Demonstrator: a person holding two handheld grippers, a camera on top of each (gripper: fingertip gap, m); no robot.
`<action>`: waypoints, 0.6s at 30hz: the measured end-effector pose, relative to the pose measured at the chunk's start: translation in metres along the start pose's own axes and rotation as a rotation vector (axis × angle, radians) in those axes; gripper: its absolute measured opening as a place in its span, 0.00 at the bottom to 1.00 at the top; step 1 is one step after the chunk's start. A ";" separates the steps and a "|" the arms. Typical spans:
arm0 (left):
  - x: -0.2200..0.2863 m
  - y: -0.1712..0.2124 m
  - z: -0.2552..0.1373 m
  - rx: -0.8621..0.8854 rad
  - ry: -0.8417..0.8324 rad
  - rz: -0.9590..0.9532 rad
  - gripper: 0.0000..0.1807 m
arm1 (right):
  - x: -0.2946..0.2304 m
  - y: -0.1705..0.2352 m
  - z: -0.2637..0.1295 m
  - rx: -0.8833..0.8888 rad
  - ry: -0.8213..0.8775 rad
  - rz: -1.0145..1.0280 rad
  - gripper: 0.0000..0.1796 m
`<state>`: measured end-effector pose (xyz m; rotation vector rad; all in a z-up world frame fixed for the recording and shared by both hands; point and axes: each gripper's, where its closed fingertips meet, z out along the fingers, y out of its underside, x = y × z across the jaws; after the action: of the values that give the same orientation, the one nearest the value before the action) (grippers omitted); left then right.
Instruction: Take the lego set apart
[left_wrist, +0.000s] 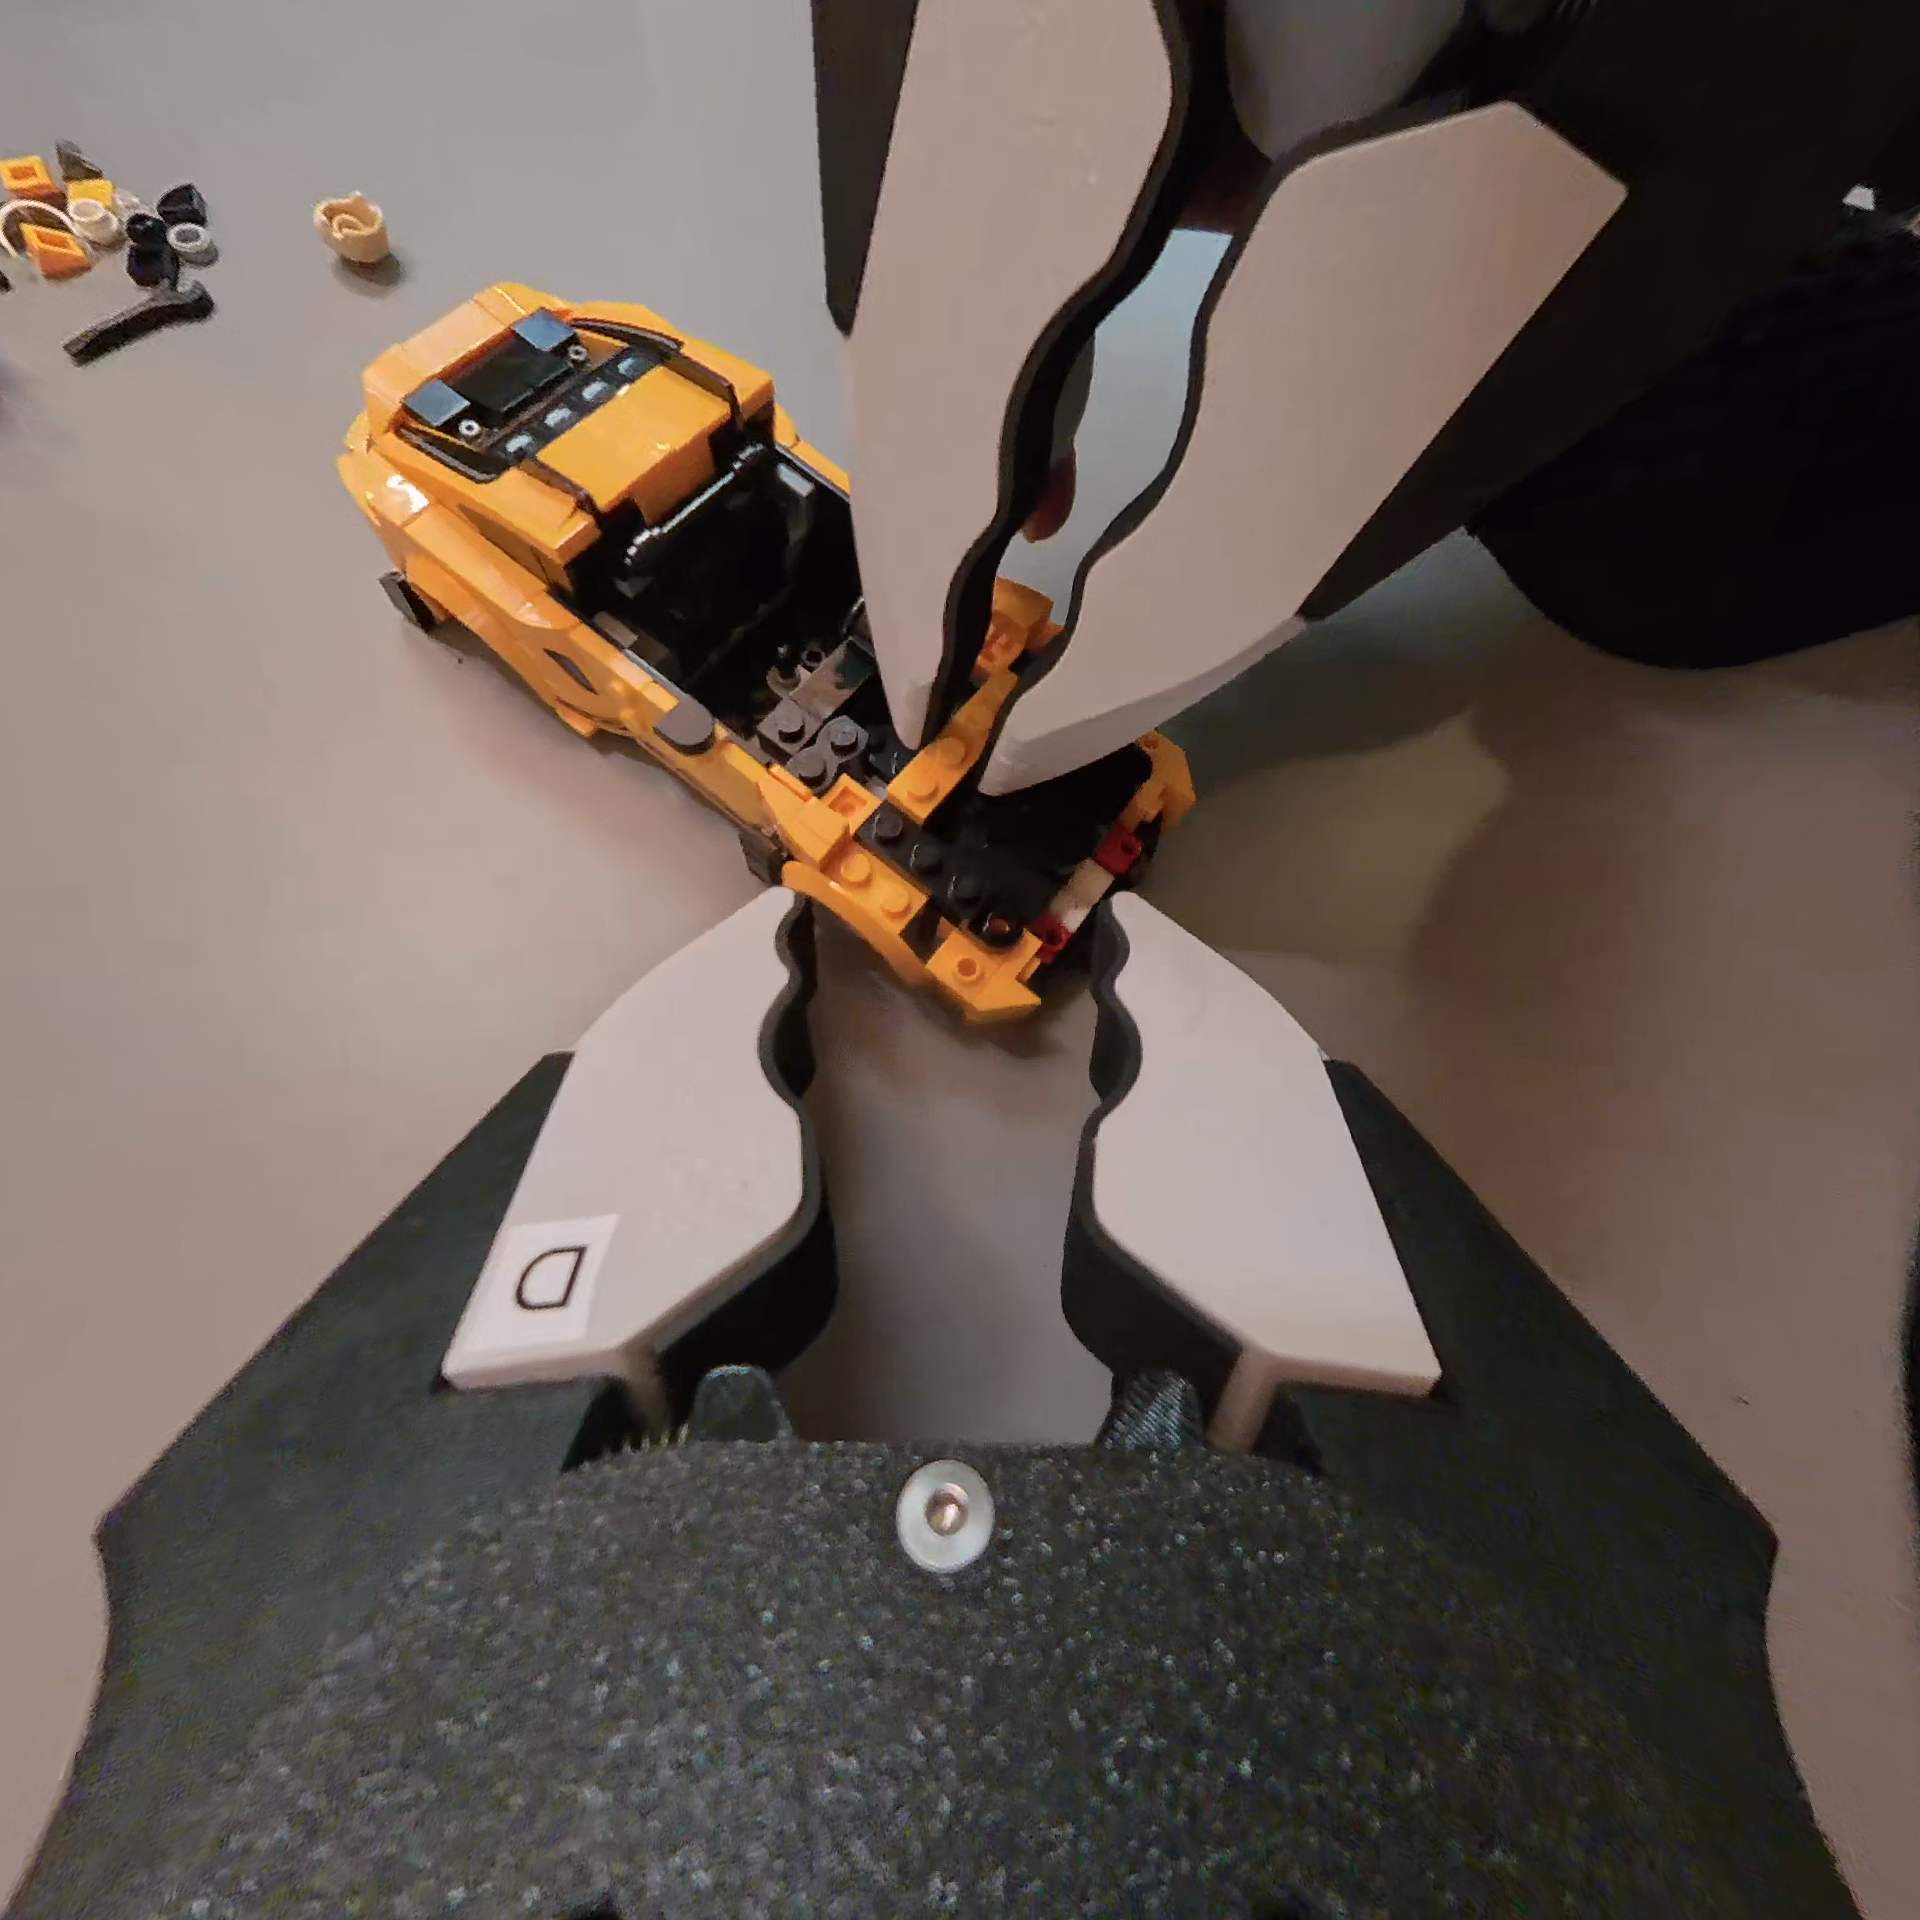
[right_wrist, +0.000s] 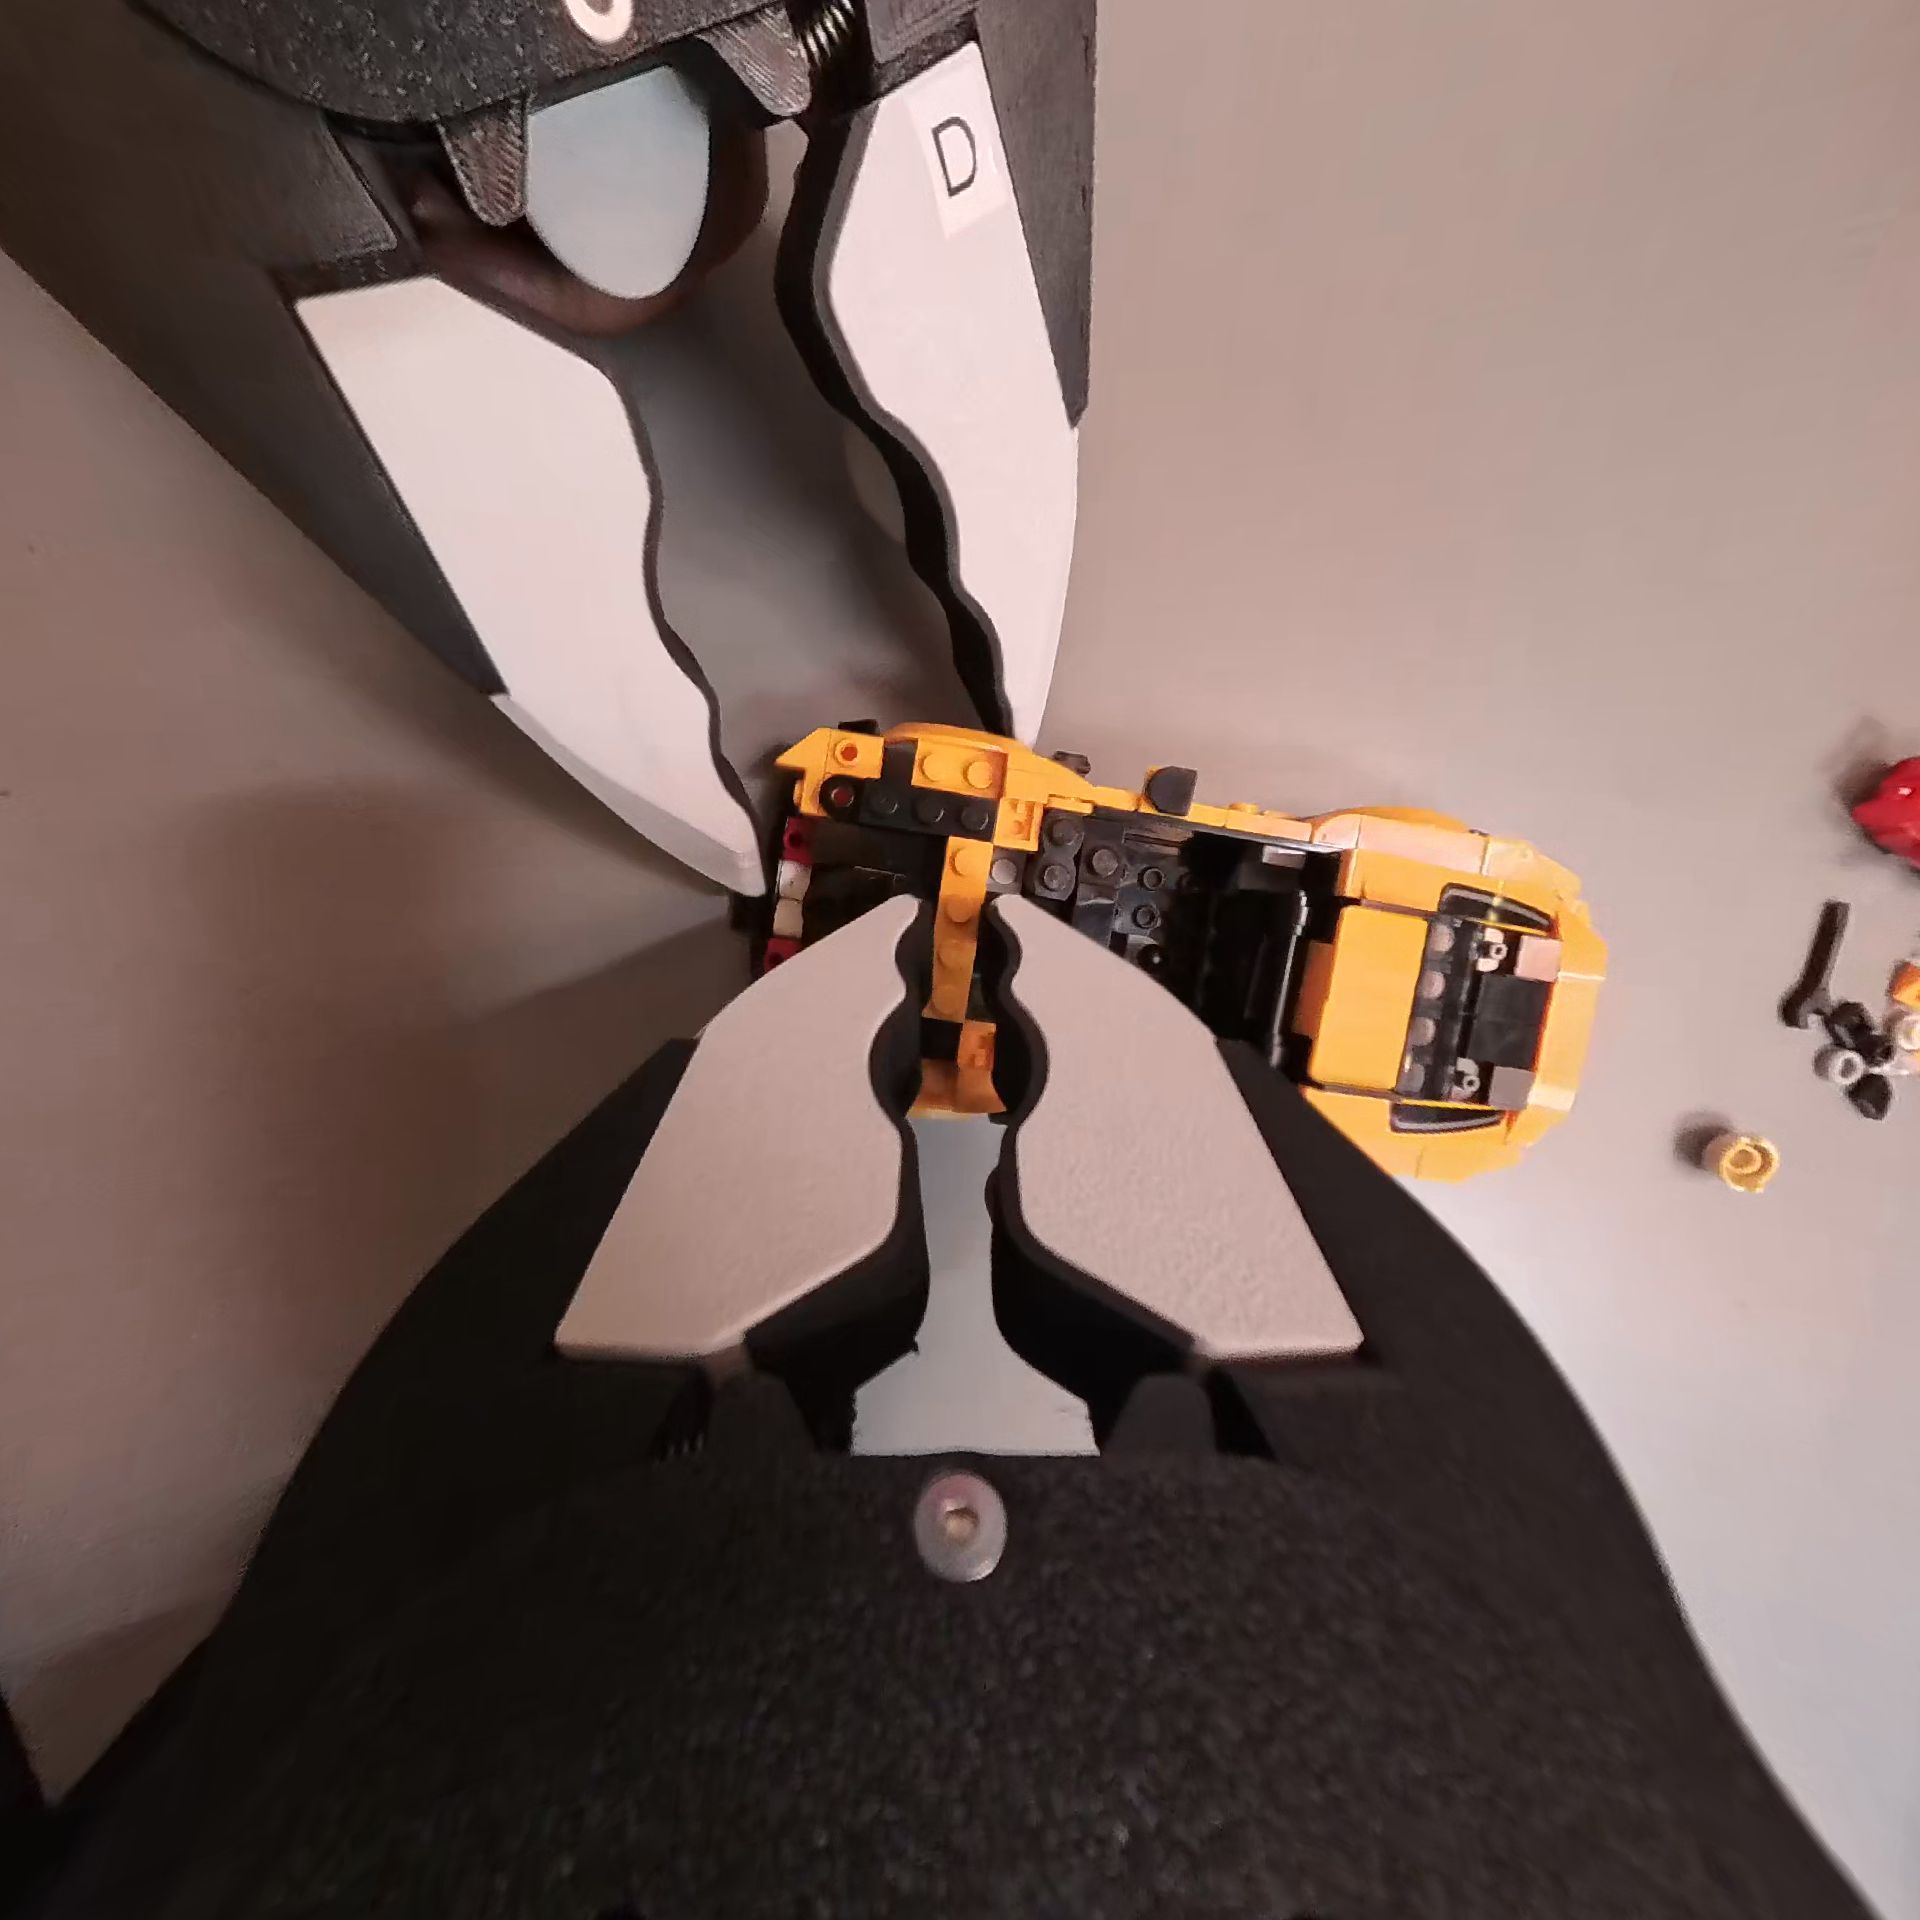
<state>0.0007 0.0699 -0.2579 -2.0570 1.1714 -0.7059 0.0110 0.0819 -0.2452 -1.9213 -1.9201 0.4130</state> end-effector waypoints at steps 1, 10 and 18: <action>0.000 0.000 0.000 0.004 -0.004 0.001 0.28 | 0.000 0.000 0.000 0.002 0.007 -0.012 0.04; -0.001 -0.002 -0.002 0.024 0.005 -0.014 0.27 | 0.000 0.000 -0.001 0.009 -0.028 -0.004 0.05; -0.004 -0.007 -0.006 0.062 -0.002 -0.026 0.27 | 0.000 -0.001 -0.001 0.028 -0.019 -0.010 0.04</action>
<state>-0.0013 0.0742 -0.2493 -2.0240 1.1097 -0.7432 0.0106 0.0818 -0.2443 -1.8962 -1.9247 0.4552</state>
